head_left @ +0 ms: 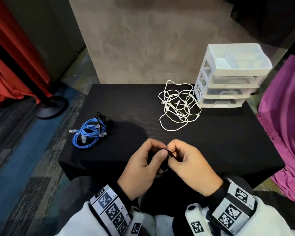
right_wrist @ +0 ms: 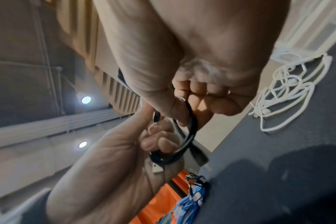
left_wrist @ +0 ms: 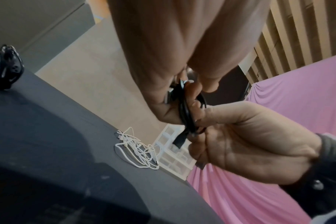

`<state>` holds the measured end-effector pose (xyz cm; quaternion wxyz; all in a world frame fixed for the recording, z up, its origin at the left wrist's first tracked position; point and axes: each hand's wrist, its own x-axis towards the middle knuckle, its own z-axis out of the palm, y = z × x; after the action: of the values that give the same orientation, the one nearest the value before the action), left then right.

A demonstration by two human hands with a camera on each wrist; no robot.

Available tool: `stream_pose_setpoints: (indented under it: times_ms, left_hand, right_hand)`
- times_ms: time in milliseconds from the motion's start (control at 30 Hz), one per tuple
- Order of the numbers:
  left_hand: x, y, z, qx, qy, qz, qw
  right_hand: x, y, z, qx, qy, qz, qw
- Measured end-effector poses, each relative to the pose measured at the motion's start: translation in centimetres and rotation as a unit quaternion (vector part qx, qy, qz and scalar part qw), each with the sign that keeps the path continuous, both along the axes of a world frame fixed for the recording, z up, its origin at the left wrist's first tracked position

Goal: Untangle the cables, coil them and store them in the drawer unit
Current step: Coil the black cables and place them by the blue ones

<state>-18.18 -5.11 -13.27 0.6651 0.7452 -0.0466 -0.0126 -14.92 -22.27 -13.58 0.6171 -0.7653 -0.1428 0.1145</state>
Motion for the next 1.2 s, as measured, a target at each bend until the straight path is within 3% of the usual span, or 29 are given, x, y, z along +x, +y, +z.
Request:
stream_pose_setpoints:
  times_ms: [133,367,567,633,733,833,967,1100,1200]
  left_hand:
    - [0.3,0.3,0.1,-0.015,0.034,0.029,0.999]
    - [1.1,0.0,-0.3,-0.04,0.104,0.057,0.992]
    - [1.4,0.2,-1.3,0.016,0.149,0.126,0.981]
    - [1.5,0.3,-1.5,0.02,0.169,0.132,0.976]
    - [1.5,0.2,-1.8,0.014,0.197,0.13,0.972]
    - [1.3,0.1,-1.9,-0.02,0.214,0.124,0.969]
    - [1.1,0.1,-2.1,-0.018,0.2,0.12,0.972]
    - [0.9,-0.2,-1.5,-0.008,0.157,0.123,0.98]
    - [0.9,-0.1,-0.8,0.022,0.096,0.106,0.99]
  right_hand:
    - [-0.2,0.4,0.3,0.036,-0.005,-0.037,0.999]
    - [-0.6,0.2,1.5,0.052,-0.136,-0.11,0.983]
    - [-1.0,0.0,1.9,0.055,-0.087,-0.052,0.993]
    - [-1.4,0.4,1.6,0.007,-0.147,-0.033,0.989]
    - [-1.2,0.7,0.3,-0.121,-0.261,0.003,0.958]
    - [-0.9,0.8,-0.9,-0.239,-0.278,-0.004,0.931]
    - [-0.8,0.9,-1.7,-0.255,-0.219,-0.035,0.941]
    - [-0.6,0.9,-1.9,-0.113,-0.052,-0.004,0.992]
    - [-0.6,0.8,-1.6,-0.018,0.028,-0.046,0.998]
